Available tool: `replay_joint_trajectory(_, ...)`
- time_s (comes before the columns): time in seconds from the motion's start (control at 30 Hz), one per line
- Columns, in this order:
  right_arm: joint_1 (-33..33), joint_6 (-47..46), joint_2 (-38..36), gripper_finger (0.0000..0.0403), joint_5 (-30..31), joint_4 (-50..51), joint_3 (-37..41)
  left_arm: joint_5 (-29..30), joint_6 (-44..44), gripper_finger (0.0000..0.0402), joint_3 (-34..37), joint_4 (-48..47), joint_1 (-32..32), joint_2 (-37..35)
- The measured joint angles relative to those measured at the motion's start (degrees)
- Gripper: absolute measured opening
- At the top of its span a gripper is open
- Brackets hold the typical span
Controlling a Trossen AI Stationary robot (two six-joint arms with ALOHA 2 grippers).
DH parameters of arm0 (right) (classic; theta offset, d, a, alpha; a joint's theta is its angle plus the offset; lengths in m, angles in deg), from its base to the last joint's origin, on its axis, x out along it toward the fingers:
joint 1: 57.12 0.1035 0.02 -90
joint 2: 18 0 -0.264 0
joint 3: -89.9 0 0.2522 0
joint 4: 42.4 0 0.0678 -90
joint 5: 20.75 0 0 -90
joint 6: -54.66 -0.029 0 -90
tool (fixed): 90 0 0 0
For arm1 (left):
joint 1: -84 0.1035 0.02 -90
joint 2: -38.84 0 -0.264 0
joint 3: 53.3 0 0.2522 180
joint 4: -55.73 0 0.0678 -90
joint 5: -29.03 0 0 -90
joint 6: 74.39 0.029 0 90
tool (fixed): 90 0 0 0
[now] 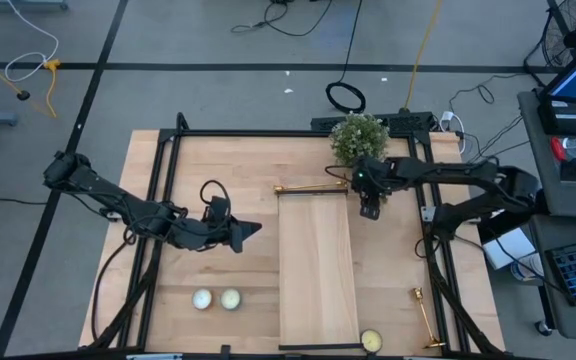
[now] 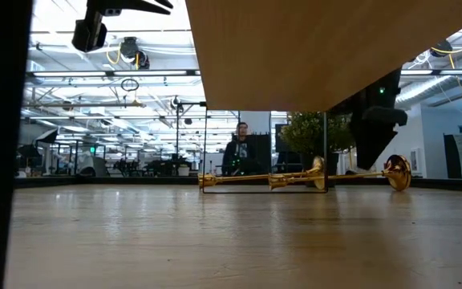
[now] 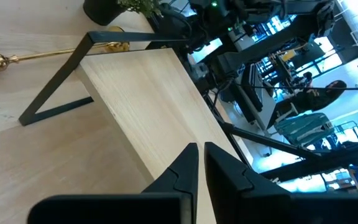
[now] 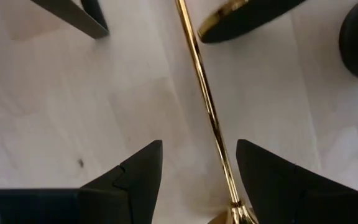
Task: Pick & Place candle stick holders
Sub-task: Put the top right gold candle holder on the shelf
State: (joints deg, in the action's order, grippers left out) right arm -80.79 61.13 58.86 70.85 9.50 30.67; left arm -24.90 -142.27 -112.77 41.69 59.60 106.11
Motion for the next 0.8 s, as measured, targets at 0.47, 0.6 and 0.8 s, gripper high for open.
replay_joint_trajectory(0.47, -1.50, -2.75, 4.98, 0.0143, -0.33, -0.14, 0.00, 0.00, -0.48, 0.0031, 0.00, 0.04, -0.48, 0.00)
replay_joint_trajectory(0.6, -1.02, -4.06, 4.95, 0.0087, -0.33, 0.03, -0.02, 0.00, -0.58, 0.0031, 0.00, 0.06, -0.76, 0.00)
replay_joint_trajectory(0.8, -0.58, -7.08, 3.62, 0.0012, -3.14, 0.85, -0.02, 0.00, -0.50, 0.0031, 0.00, 0.06, -0.76, 0.01)
